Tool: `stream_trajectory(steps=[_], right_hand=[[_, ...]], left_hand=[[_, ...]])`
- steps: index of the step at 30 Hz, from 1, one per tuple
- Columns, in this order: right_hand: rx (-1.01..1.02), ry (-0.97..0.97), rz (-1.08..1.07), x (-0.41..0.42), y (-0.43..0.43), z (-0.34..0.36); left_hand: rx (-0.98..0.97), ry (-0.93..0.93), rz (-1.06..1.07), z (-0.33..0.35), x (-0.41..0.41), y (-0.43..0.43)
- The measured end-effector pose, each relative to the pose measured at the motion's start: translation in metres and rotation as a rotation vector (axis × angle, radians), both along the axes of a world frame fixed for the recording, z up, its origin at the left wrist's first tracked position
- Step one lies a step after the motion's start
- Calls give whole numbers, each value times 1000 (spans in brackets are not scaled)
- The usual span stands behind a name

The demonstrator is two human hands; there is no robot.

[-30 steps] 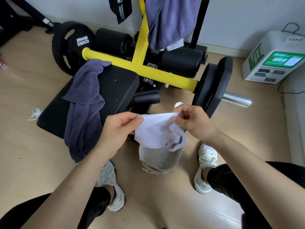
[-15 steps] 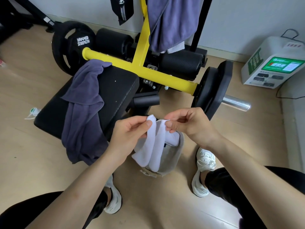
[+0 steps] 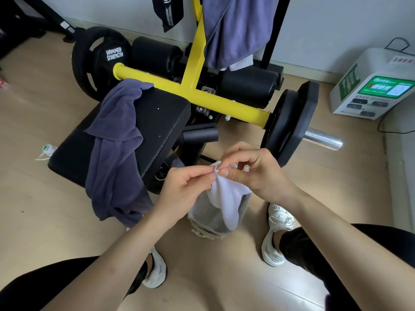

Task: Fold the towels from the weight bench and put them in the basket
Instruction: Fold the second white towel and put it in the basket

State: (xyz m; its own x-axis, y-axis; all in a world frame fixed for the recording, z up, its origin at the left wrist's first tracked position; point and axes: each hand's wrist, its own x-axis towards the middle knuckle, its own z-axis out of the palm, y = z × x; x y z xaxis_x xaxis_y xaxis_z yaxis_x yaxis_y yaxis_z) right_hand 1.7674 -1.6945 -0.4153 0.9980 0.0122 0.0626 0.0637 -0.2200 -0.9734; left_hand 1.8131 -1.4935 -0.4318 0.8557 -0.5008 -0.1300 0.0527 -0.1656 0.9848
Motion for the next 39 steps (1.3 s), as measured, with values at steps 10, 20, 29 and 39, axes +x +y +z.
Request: stream_trajectory(steps=[10,20,29,39], right_hand=[[-126,29,-38,0,5,-5],[-428,195,118,-4,-8,-25],[-963,429,114,-14,-48,-25],[-682,255,-397,-8,-68,-23]], left_hand=[[40,-151,109,-2,-3,-7],[-21,-126,262,16,16,18],[9,-236,441,20,42,45],[125,-224,519,7,56,52]])
